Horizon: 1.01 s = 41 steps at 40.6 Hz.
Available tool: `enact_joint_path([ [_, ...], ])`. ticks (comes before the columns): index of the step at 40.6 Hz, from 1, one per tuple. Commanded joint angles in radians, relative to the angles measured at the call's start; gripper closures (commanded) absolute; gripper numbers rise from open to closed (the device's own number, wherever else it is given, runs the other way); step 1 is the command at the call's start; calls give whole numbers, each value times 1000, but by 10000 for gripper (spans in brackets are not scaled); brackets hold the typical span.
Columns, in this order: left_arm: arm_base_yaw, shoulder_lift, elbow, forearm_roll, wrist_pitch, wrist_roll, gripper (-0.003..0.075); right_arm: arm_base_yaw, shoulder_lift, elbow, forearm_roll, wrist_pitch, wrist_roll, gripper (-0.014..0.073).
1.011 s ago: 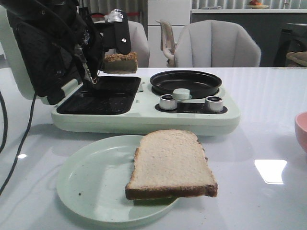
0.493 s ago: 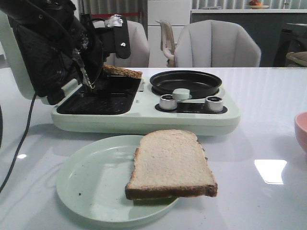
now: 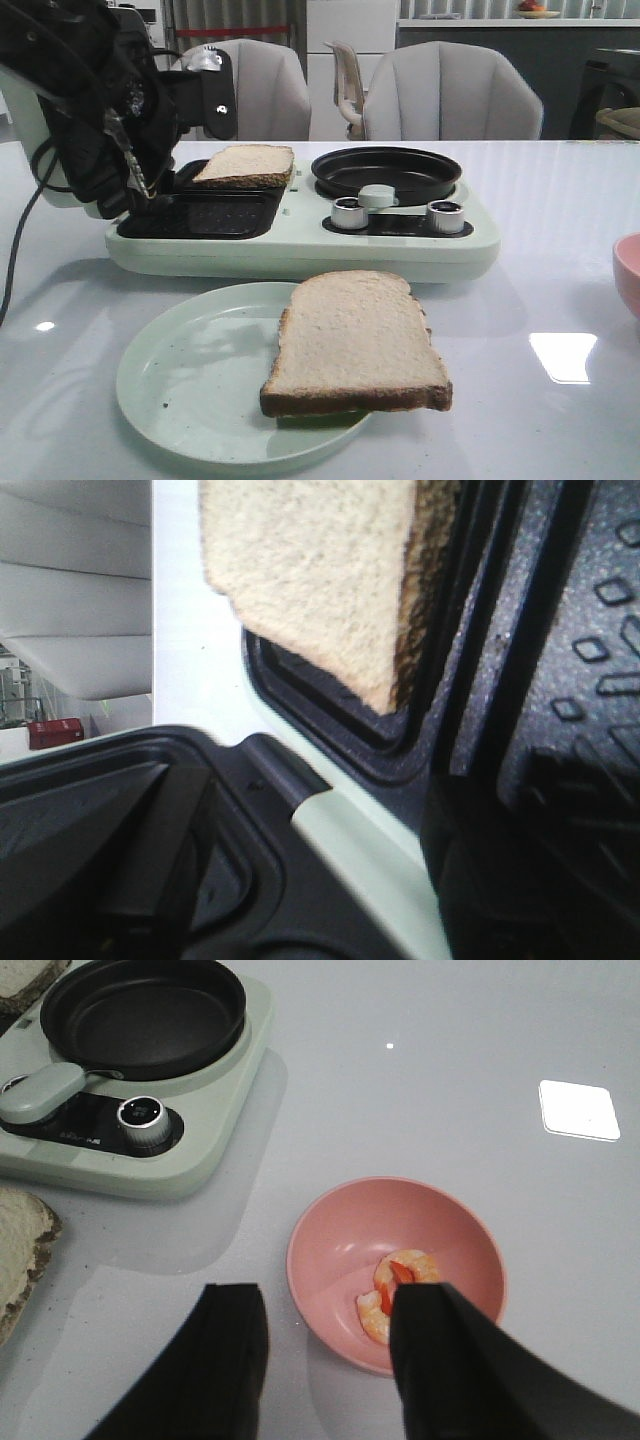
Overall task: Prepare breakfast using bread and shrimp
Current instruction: 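Lift the bread slice and lay it in the sandwich maker plate, then release the bread and withdraw the left gripper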
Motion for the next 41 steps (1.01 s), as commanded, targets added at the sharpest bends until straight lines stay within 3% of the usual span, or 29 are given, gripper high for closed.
enact_joint_path([
  [1, -12, -150, 25, 36, 21, -44, 225, -6, 6, -36, -9, -83, -7, 172],
  [9, -120, -351, 161, -17, 94, -91, 225, -6, 6, -36, -9, -83, -7, 172],
  [12, -186, -433, 192, -255, 165, -65, 225, -6, 6, -36, -9, -83, -7, 172],
  [17, -274, -536, 191, -690, 370, 148, 225, -6, 6, -36, -9, -83, -7, 172],
  [21, -316, -622, 192, -955, 528, 238, 228, -6, 6, -36, -9, -82, -7, 172],
  [26, -320, -743, 193, -1232, 631, 288, 228, -6, 6, -36, -9, -82, -7, 172],
  [34, -320, -959, 270, -1527, 619, 370, 228, -6, 6, -36, -9, -106, -7, 172],
  [41, -320, -1135, 401, -1594, 576, 372, 228, -6, 6, -36, 47, -69, -7, 172],
])
